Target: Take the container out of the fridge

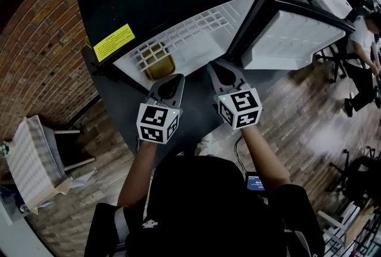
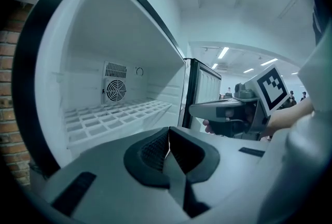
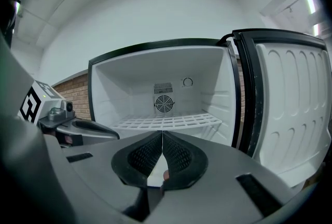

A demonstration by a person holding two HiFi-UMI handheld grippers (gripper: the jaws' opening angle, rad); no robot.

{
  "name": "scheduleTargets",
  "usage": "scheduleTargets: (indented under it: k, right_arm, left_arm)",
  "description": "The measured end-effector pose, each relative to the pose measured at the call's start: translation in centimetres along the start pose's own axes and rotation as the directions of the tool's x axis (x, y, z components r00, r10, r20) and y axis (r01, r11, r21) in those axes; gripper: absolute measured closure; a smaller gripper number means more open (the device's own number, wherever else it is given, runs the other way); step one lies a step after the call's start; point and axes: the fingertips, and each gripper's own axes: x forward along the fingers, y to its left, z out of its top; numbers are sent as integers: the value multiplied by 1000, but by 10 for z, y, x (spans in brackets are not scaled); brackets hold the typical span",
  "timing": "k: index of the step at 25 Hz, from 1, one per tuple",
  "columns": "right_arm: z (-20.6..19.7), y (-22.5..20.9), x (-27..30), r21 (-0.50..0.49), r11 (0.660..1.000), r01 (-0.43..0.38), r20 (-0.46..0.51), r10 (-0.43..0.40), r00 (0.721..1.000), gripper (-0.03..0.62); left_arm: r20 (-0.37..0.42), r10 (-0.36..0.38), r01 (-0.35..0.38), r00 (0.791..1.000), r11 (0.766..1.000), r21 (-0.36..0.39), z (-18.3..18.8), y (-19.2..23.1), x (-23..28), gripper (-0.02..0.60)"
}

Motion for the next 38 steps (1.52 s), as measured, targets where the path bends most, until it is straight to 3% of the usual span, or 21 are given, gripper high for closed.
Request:
scheduleTargets:
  k: [11, 15, 20, 28, 33, 38]
  right_arm:
    - [-7, -15, 31, 3, 996, -84, -19, 84, 996, 553]
    - [-13, -19, 42, 2, 994, -106, -34, 106, 994, 553]
    - [-18, -24, 52, 12, 993, -120, -40, 121, 992, 553]
    - [-25, -32, 61, 34, 991, -127, -48, 129, 991, 553]
    - [-30, -37, 66, 46, 991, -124, -54, 126, 990, 553]
    - [-35, -44, 70, 52, 991, -121, -65, 124, 990, 553]
  left_arm:
    - [-98, 59, -55, 993, 998, 45, -26, 17, 26, 568]
    - [-137, 86, -73, 987, 992, 100, -33, 23, 34, 565]
    - [-214, 92, -55, 972, 983, 176, -49, 25, 46, 505]
    - [-385, 128, 25, 914, 929, 368, -87, 29, 61, 446]
    - [-453, 151, 64, 879, 903, 425, -103, 36, 71, 443]
    - [-532, 179, 114, 827, 874, 472, -121, 44, 85, 443]
